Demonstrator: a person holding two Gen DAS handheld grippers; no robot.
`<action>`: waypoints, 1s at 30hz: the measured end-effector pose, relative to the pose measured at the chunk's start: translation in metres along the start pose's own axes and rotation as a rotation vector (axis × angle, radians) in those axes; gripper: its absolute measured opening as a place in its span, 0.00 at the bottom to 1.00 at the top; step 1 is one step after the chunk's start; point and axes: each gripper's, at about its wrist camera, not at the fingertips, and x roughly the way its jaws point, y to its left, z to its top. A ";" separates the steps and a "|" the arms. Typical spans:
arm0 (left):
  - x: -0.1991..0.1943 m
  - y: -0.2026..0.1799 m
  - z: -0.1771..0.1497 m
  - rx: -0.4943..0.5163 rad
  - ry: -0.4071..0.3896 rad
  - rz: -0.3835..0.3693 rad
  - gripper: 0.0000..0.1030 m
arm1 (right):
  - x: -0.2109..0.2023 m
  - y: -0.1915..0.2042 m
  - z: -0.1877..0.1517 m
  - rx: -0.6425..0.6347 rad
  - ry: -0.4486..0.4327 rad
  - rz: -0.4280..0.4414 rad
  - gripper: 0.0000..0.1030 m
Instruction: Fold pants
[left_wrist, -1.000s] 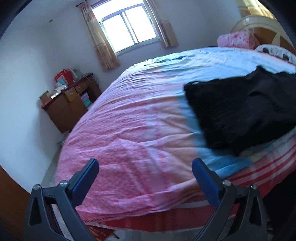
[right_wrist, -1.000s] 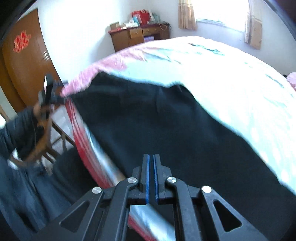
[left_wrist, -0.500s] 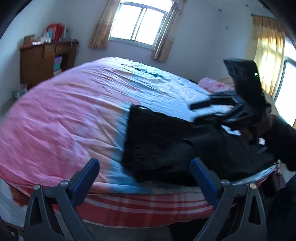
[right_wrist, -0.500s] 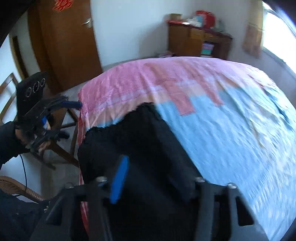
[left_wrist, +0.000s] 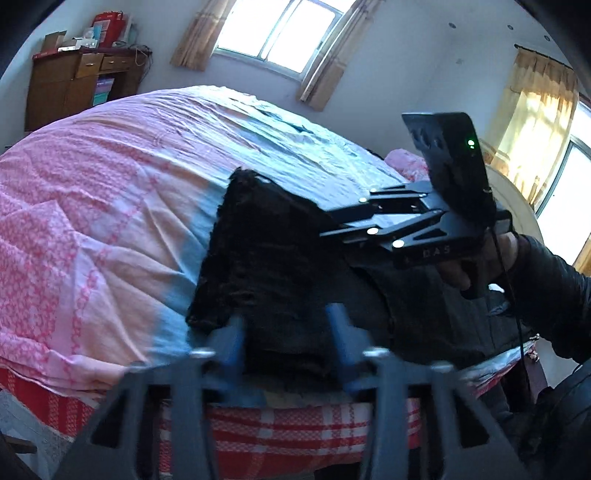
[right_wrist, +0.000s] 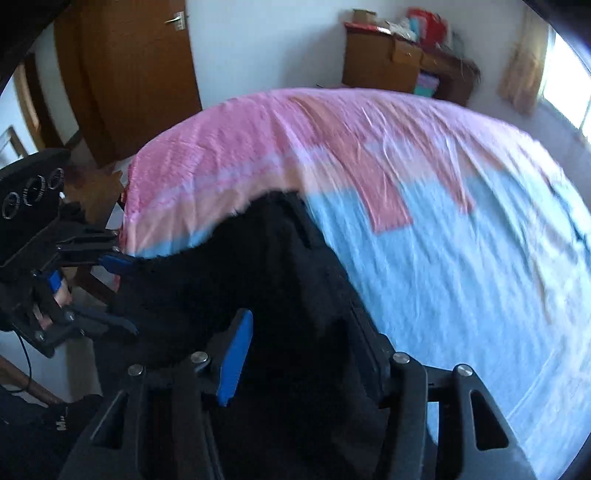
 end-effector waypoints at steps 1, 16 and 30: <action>0.003 0.002 0.002 -0.003 0.005 0.009 0.23 | 0.000 0.000 -0.002 0.003 0.001 0.002 0.34; 0.022 0.010 0.036 0.064 -0.025 0.137 0.13 | 0.001 -0.023 -0.004 0.096 -0.052 -0.006 0.04; -0.020 0.000 0.043 0.088 -0.108 0.241 0.17 | -0.111 -0.087 -0.096 0.372 -0.184 0.076 0.54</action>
